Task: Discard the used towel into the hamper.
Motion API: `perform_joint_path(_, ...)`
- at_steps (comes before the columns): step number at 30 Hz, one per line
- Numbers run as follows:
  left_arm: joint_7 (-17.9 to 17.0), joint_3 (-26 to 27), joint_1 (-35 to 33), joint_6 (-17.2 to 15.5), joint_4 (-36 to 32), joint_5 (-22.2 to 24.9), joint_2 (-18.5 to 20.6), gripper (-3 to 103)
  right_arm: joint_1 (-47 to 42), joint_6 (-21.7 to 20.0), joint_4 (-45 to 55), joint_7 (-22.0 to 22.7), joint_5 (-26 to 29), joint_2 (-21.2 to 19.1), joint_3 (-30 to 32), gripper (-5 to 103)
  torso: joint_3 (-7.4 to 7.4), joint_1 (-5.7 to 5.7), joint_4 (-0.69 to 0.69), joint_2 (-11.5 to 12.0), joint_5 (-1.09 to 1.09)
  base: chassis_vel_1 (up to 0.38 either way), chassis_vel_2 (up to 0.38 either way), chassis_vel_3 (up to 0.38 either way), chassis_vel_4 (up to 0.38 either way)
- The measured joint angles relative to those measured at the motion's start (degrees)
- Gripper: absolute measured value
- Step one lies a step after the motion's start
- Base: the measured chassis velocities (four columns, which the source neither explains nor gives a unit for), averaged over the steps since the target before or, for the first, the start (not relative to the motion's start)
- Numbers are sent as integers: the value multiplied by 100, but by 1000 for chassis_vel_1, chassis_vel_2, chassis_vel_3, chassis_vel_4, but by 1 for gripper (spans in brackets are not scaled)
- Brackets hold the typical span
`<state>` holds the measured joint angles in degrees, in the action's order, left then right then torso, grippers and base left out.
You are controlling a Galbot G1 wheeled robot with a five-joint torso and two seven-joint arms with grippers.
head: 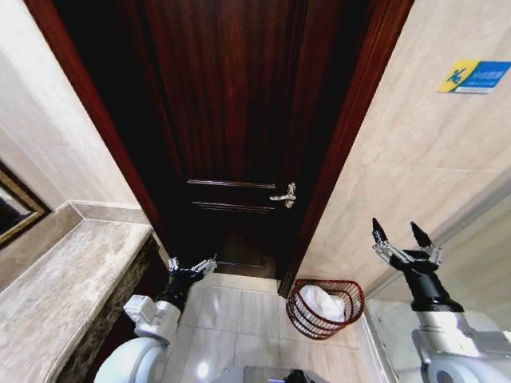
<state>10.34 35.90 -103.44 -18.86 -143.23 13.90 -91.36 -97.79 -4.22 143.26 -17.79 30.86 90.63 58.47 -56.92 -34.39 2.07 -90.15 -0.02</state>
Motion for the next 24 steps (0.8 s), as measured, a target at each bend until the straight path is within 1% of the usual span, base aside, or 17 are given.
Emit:
perform_joint_path(4,0,0,0,0,0,0,-2,99,19,0,-1,4,-16,12,3,100,0,1,1,0,4,206,-202,-202,207)
perform_joint_path(5,0,0,0,0,0,0,0,99,25,0,-1,31,-34,17,3,100,0,2,-1,0,0,210,-242,-216,233)
perform_joint_path(12,0,0,-1,0,0,0,-1,99,23,70,-1,42,-87,-23,62,100,2,7,0,-2,1,232,-224,-219,201)
perform_joint_path(14,0,0,-2,0,-1,0,-1,99,38,151,-1,4,-129,-33,99,100,4,9,1,-5,0,99,-64,-142,113)
perform_joint_path(15,0,0,-2,0,-1,0,0,99,39,172,-1,-4,-139,-33,106,100,2,8,-2,-4,0,45,-17,-122,34)
perform_joint_path(17,0,0,-1,0,0,0,0,99,40,229,-1,-11,-159,-25,116,100,2,6,-1,-3,4,0,0,0,0)
perform_joint_path(19,0,0,0,0,0,0,0,99,40,301,-1,-36,-205,-16,133,100,1,2,0,-1,2,-55,28,38,-15)
perform_joint_path(22,0,0,1,0,-1,0,-1,99,5,550,-1,-182,-421,23,271,100,-1,-4,2,2,2,-45,43,76,-41)
perform_joint_path(24,0,0,2,0,0,0,-2,99,-20,721,-1,-152,-512,52,381,100,-2,-5,0,2,1,-62,45,42,-51)
